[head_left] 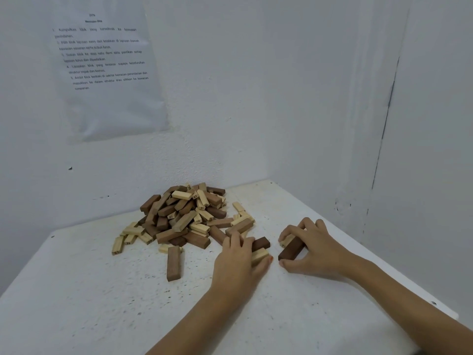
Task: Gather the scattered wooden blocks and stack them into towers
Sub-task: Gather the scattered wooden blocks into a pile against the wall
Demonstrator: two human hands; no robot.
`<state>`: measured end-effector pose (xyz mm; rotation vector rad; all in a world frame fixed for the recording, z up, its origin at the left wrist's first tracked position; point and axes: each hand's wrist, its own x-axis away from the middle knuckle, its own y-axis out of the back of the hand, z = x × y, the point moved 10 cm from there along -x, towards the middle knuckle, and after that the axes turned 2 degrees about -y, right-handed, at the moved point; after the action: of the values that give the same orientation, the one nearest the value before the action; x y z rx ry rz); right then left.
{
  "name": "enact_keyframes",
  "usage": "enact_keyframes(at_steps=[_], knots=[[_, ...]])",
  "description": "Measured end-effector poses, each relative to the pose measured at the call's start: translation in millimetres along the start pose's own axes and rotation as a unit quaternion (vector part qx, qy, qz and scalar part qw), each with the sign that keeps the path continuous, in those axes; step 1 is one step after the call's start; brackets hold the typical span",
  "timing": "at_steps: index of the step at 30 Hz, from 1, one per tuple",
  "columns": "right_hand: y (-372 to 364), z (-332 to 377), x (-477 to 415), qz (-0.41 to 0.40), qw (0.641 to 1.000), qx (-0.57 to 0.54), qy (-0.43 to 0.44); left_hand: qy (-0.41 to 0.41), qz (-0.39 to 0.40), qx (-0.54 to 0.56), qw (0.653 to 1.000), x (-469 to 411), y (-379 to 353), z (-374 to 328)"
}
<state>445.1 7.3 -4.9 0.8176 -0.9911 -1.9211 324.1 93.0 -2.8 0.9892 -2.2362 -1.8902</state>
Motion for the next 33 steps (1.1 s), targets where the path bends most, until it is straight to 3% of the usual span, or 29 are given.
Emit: enact_keyframes(at_steps=[5, 8, 12, 17, 22, 28, 33], knots=[[11.7, -2.4, -1.9, -0.041, 0.999, -0.014, 0.0, -0.014, -0.035, 0.06, 0.997, -0.5, 10.4, -0.2], [7.3, -7.9, -6.9, -0.005, 1.0, 0.022, -0.017, -0.037, -0.028, 0.071, 0.996, -1.6, 9.9, -3.7], [4.0, -11.3, -15.6, 0.029, 0.998, -0.022, -0.048, -0.046, -0.021, 0.081, 0.995, 0.5, 7.5, -3.4], [-5.7, 1.3, -30.1, 0.011, 0.996, 0.089, -0.026, -0.047, -0.046, 0.059, 0.996, 6.3, 9.9, -3.4], [-7.9, 9.6, -34.1, -0.056, 0.993, 0.099, -0.004, -0.029, -0.072, 0.059, 0.995, 11.2, 14.6, 7.6], [4.6, -5.5, -25.8, -0.109, 0.992, -0.048, -0.046, -0.044, -0.07, 0.085, 0.993, 12.0, 14.1, 6.4], [31.6, -20.1, -7.9, -0.187, 0.954, -0.22, -0.079, -0.047, -0.086, 0.11, 0.989, 13.1, 16.6, 8.9]])
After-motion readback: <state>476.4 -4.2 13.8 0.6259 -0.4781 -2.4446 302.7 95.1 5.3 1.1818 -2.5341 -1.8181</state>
